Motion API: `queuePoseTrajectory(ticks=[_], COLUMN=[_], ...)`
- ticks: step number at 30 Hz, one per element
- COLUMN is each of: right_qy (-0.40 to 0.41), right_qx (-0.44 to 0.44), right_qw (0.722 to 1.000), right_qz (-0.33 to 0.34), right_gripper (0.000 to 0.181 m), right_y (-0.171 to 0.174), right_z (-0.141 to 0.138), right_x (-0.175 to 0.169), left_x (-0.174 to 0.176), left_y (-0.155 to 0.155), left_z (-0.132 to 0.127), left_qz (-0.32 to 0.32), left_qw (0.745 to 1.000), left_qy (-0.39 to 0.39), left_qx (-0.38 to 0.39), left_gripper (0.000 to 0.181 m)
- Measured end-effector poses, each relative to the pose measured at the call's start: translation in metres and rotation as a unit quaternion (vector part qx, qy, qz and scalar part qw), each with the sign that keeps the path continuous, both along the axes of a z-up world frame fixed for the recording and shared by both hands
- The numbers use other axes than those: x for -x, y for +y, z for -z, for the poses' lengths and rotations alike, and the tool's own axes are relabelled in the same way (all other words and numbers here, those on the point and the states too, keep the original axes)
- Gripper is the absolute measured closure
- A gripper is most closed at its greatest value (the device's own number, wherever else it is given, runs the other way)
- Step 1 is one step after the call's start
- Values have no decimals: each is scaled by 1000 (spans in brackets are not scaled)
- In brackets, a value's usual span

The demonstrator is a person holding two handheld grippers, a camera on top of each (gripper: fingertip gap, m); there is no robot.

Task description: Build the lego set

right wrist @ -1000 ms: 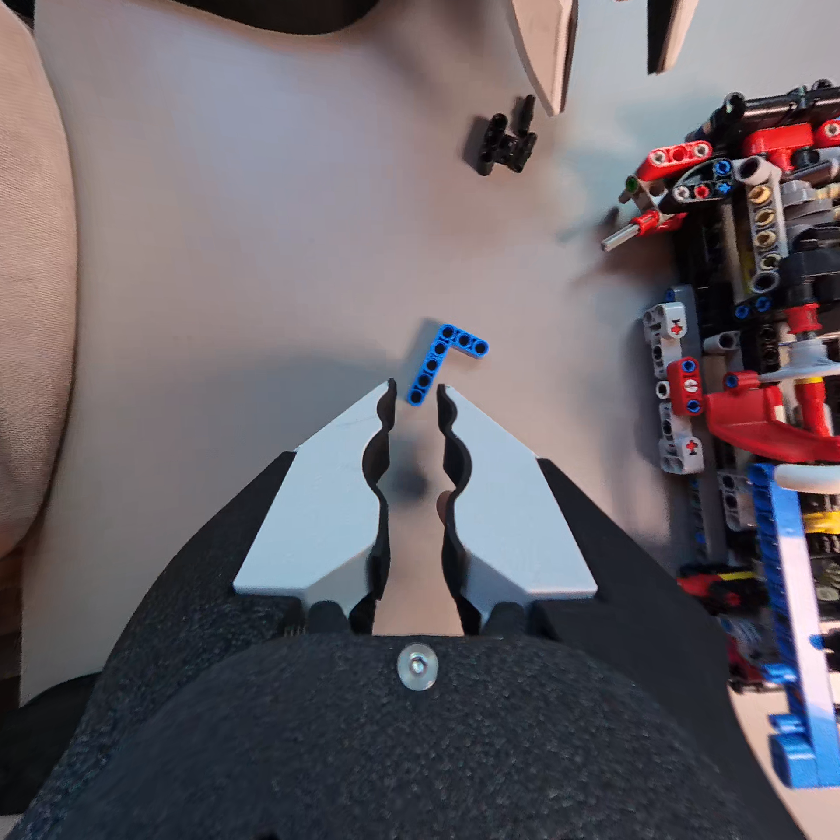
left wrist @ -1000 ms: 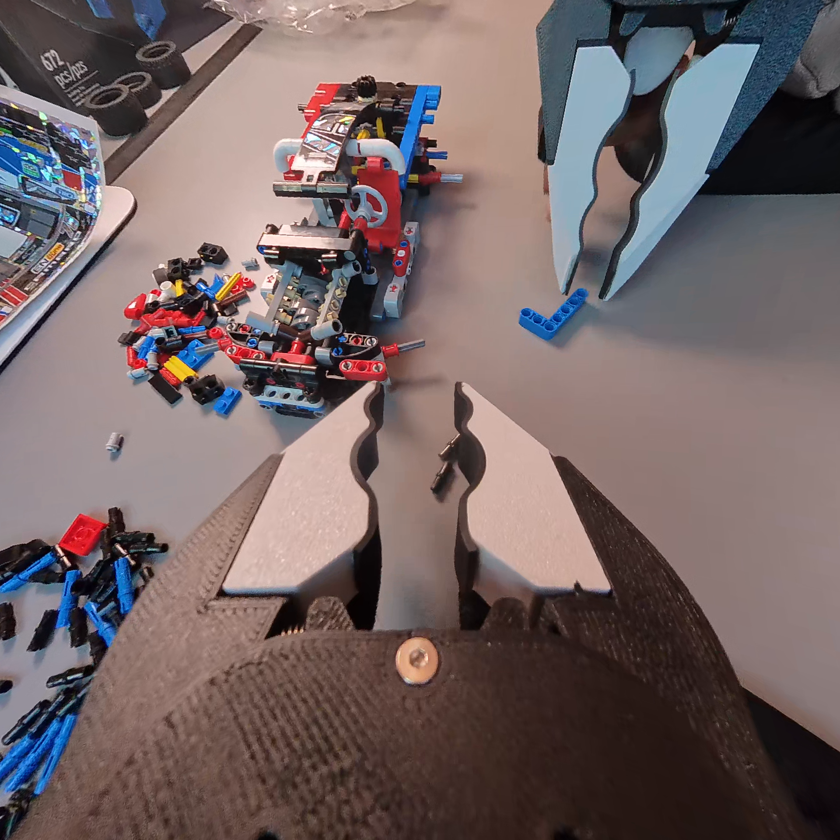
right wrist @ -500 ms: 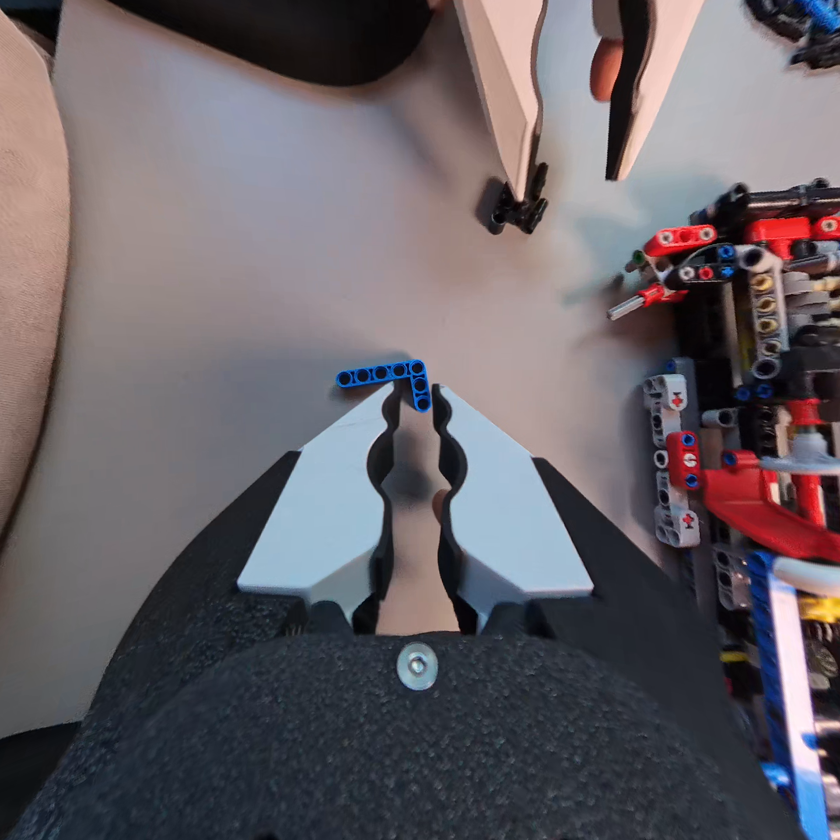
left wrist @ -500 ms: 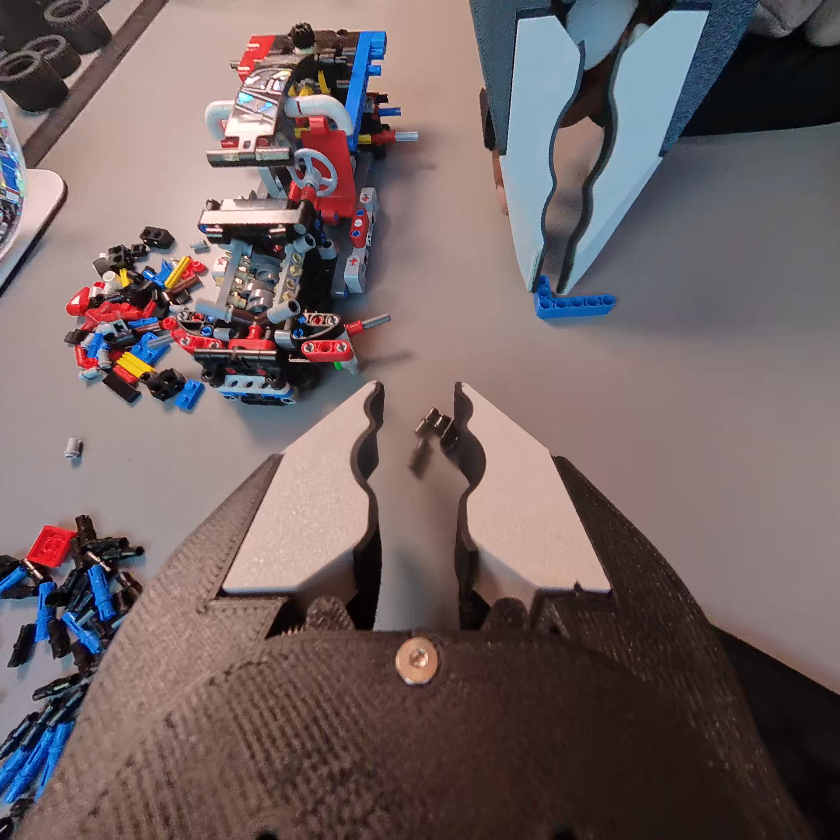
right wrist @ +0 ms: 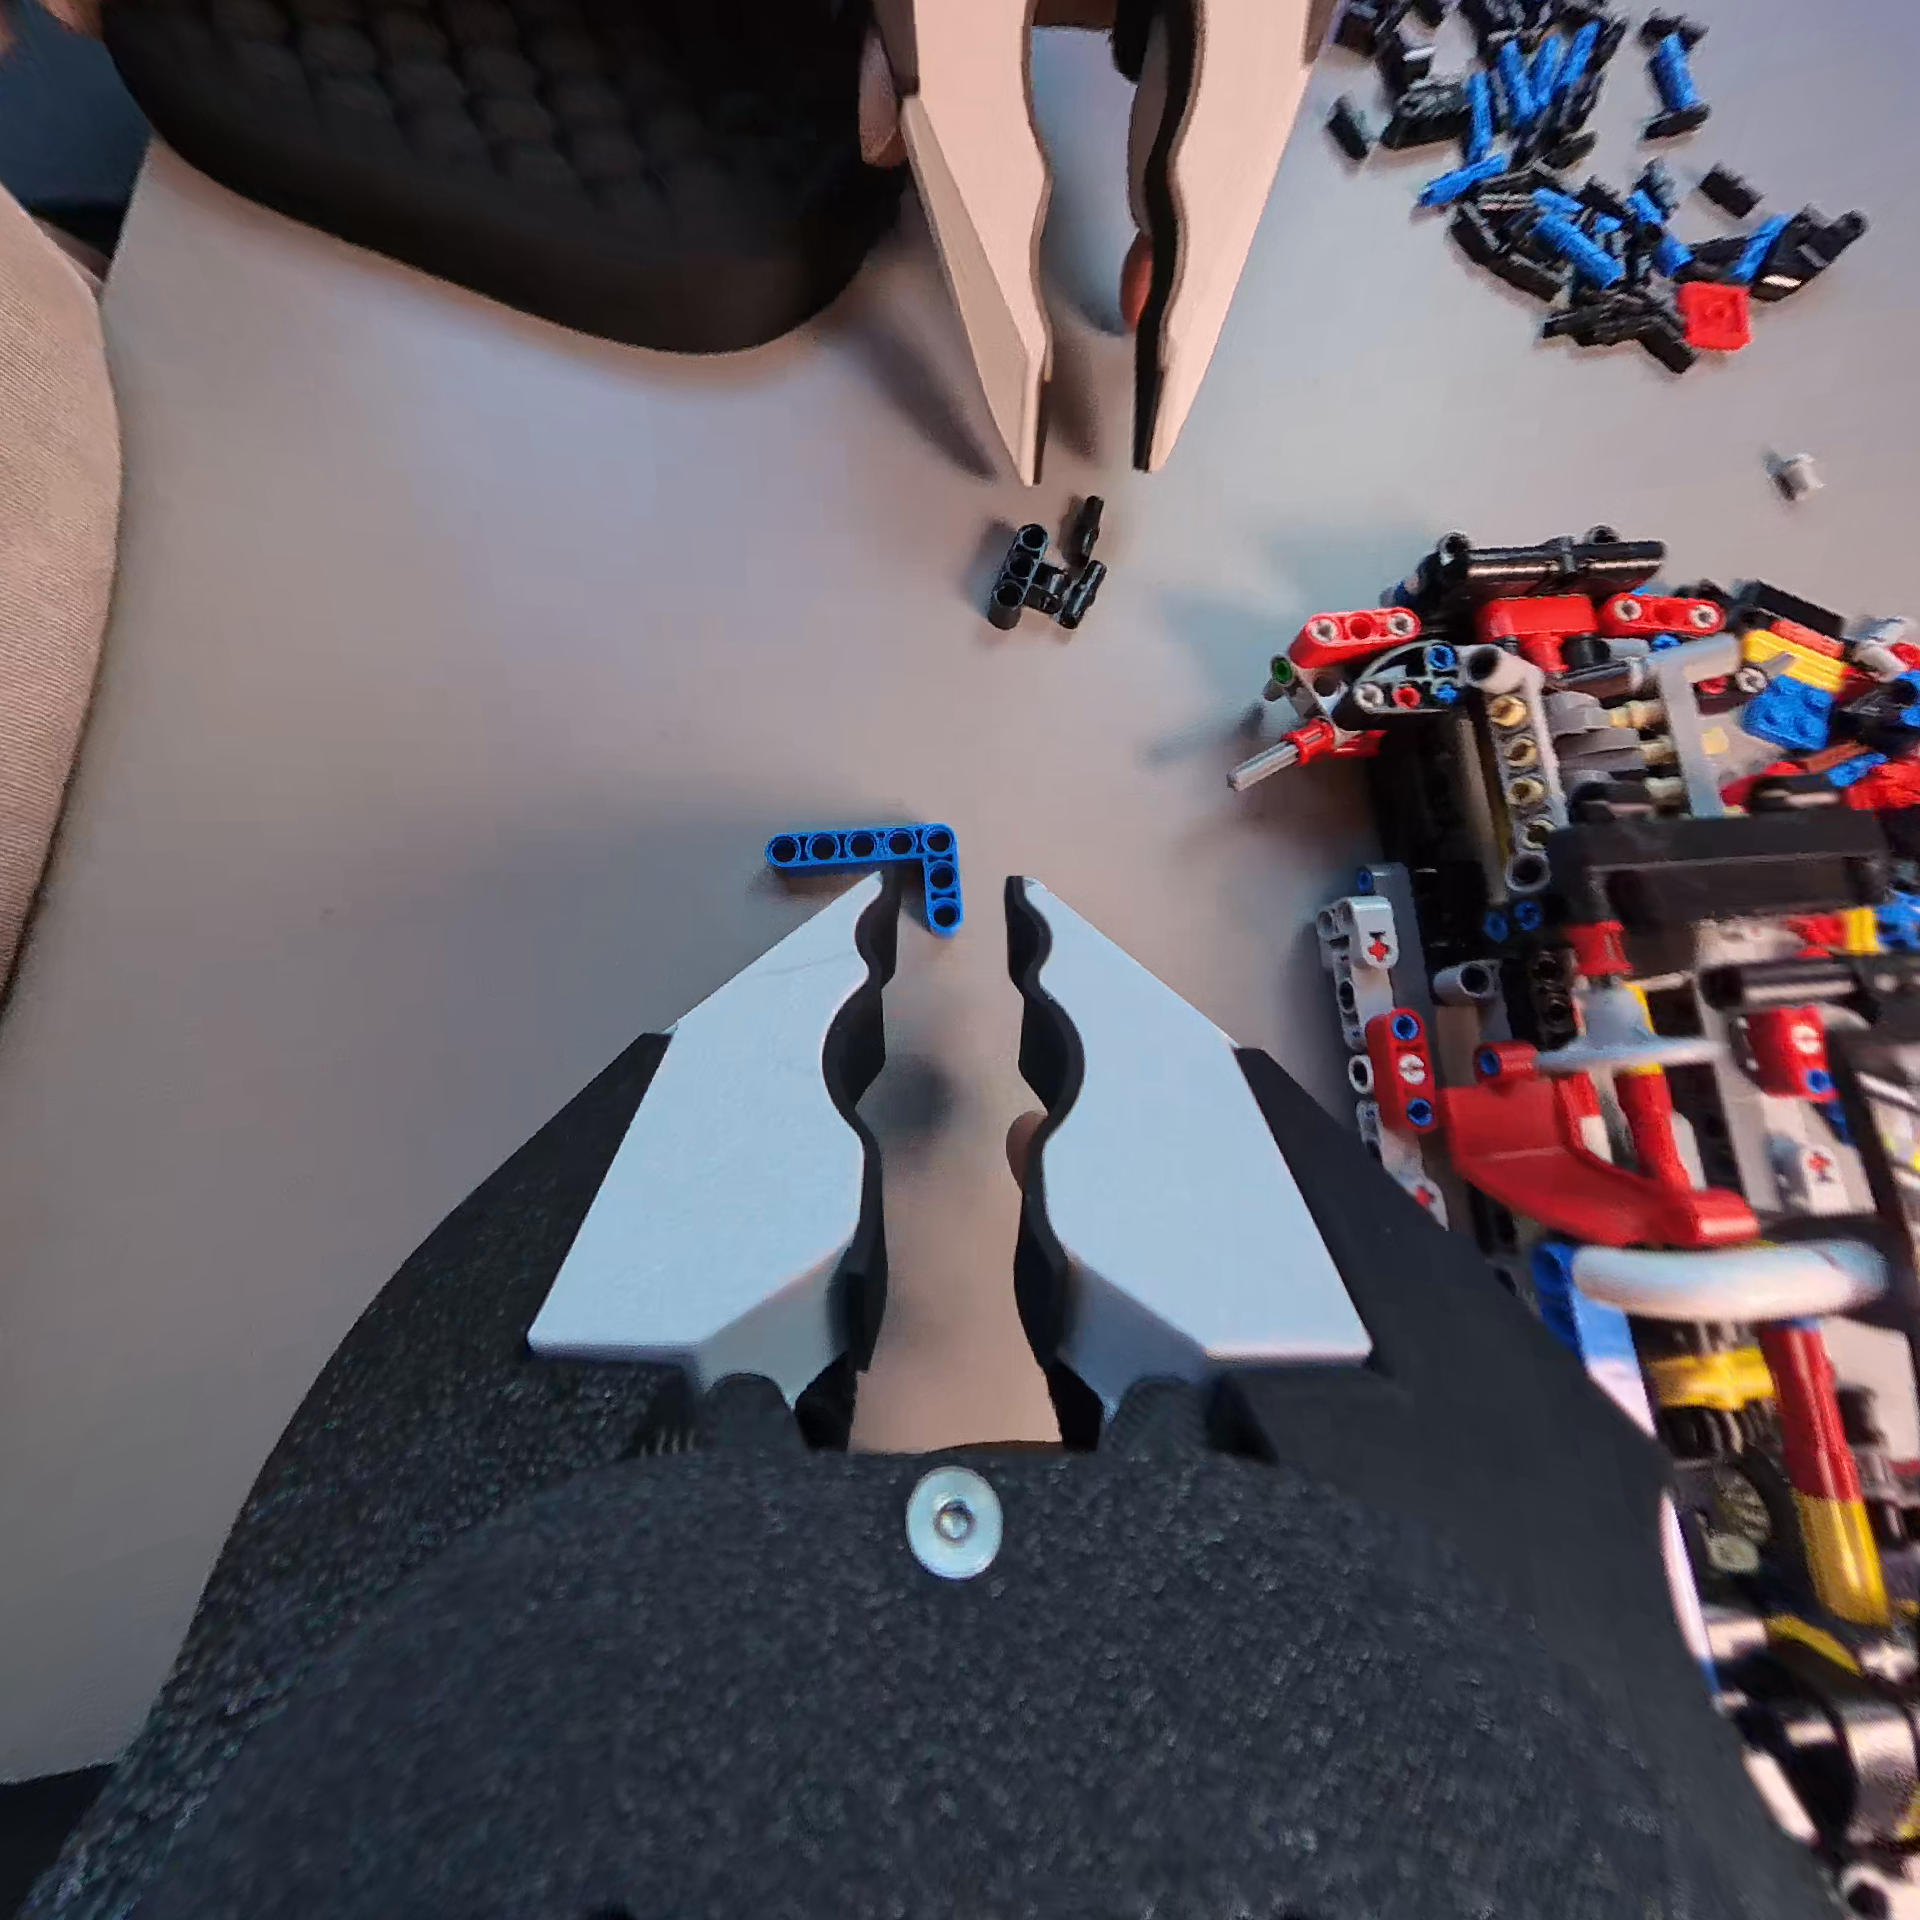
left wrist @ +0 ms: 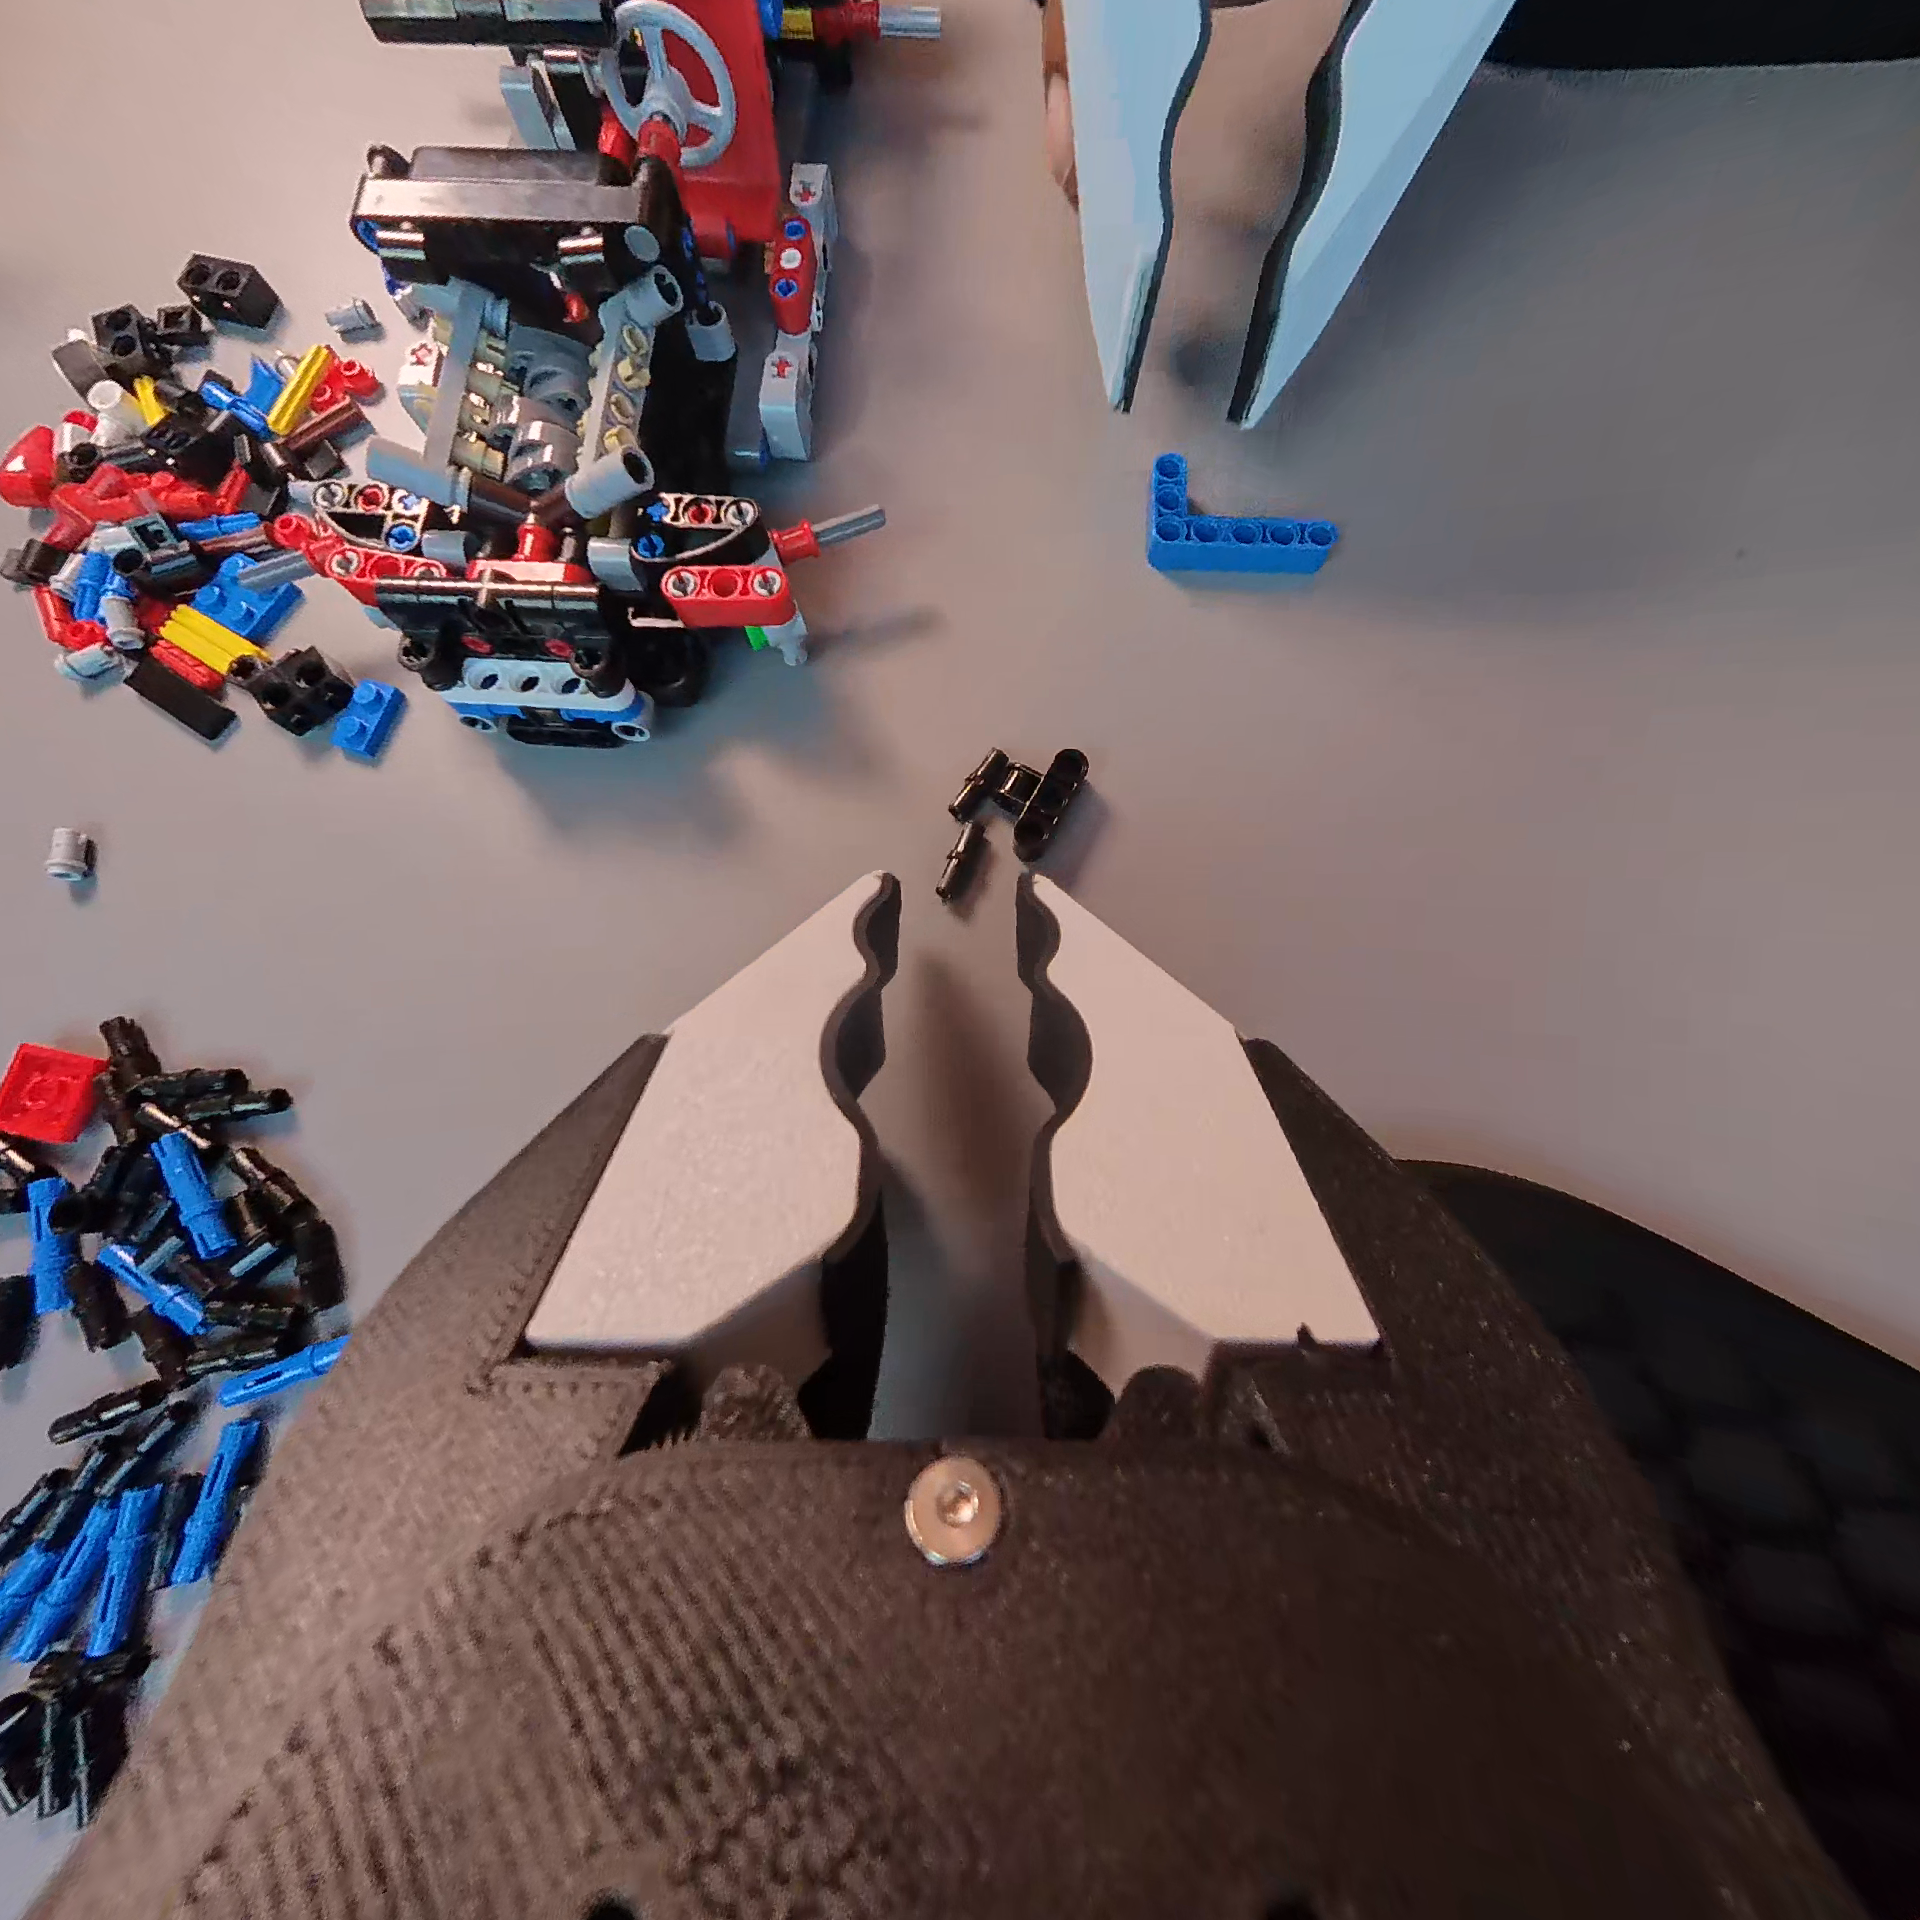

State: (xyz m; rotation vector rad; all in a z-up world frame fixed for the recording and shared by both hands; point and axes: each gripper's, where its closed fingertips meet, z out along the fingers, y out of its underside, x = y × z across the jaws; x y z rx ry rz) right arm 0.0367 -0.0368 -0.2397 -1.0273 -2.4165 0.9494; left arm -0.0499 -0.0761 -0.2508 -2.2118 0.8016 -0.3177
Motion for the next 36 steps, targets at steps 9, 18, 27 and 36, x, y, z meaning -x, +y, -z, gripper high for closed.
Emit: queuePoseTrajectory(ticks=[9, 18, 27, 36], right_qy=[24, 61, 199, 222], right_qx=[42, 73, 155, 193], right_qw=[998, 994, 963, 954], right_qz=[29, 45, 94, 63], right_gripper=[163, 163, 163, 178], right_y=[9, 9, 11, 2], right_z=[-6, -20, -79, -93], right_x=[-10, -3, 15, 3], left_x=[0, 7, -45, -91], left_y=[6, 8, 34, 35], left_z=[6, 6, -106, -108], left_qz=[7, 2, -16, 33], left_qw=[999, 995, 944, 920], left_qy=[31, 92, -241, -351], left_qx=[-4, -26, -224, -172], left_gripper=[175, 179, 179, 179])
